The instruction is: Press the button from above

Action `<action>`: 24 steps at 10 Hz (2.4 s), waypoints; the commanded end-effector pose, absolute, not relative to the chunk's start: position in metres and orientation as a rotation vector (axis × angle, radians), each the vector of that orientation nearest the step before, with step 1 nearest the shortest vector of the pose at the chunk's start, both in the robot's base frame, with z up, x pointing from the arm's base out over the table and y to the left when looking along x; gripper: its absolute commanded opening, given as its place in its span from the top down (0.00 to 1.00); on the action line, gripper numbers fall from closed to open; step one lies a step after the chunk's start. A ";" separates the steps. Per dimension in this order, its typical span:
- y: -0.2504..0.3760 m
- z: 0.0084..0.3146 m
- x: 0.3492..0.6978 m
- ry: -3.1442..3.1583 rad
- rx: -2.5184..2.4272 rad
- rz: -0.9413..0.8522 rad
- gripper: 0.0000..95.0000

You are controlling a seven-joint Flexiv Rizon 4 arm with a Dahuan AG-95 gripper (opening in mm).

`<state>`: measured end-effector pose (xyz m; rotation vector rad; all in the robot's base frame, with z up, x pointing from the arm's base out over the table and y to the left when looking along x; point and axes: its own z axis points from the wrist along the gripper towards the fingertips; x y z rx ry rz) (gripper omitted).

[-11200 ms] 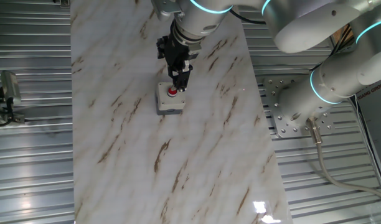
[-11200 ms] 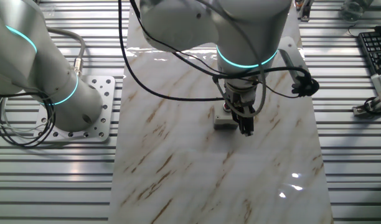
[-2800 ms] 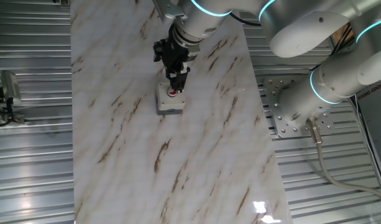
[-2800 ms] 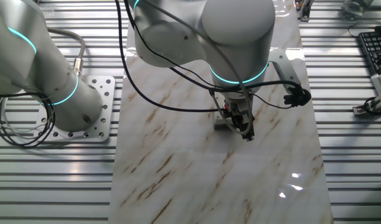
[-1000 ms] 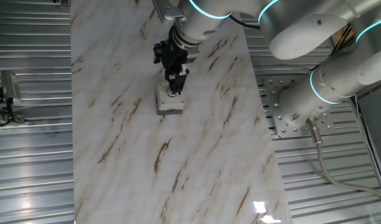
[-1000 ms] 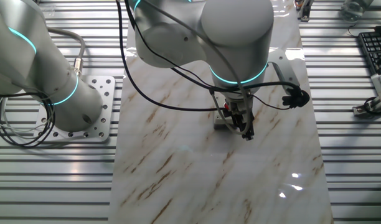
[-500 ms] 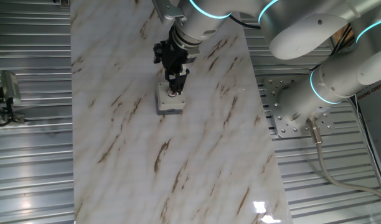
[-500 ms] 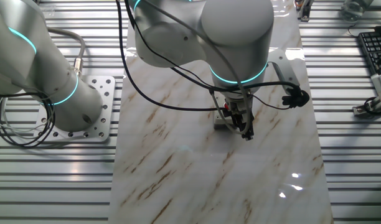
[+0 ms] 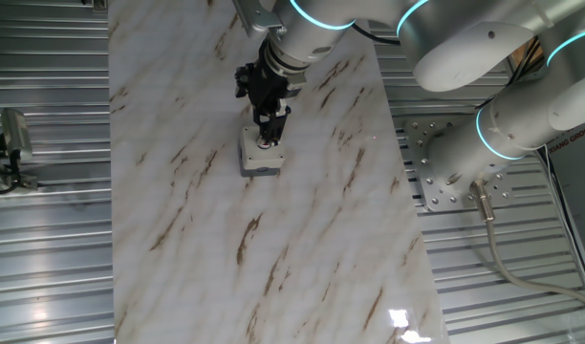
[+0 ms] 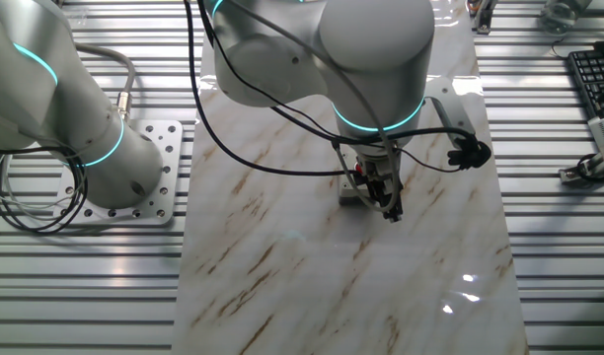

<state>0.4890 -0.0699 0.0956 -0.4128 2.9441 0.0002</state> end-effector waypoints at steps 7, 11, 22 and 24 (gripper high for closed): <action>-0.070 0.096 0.489 2.944 -0.404 0.005 0.00; -0.070 0.096 0.489 2.949 -0.417 0.005 0.00; -0.070 0.096 0.489 2.962 -0.492 0.035 0.00; -0.070 0.096 0.489 2.970 -0.484 0.056 0.00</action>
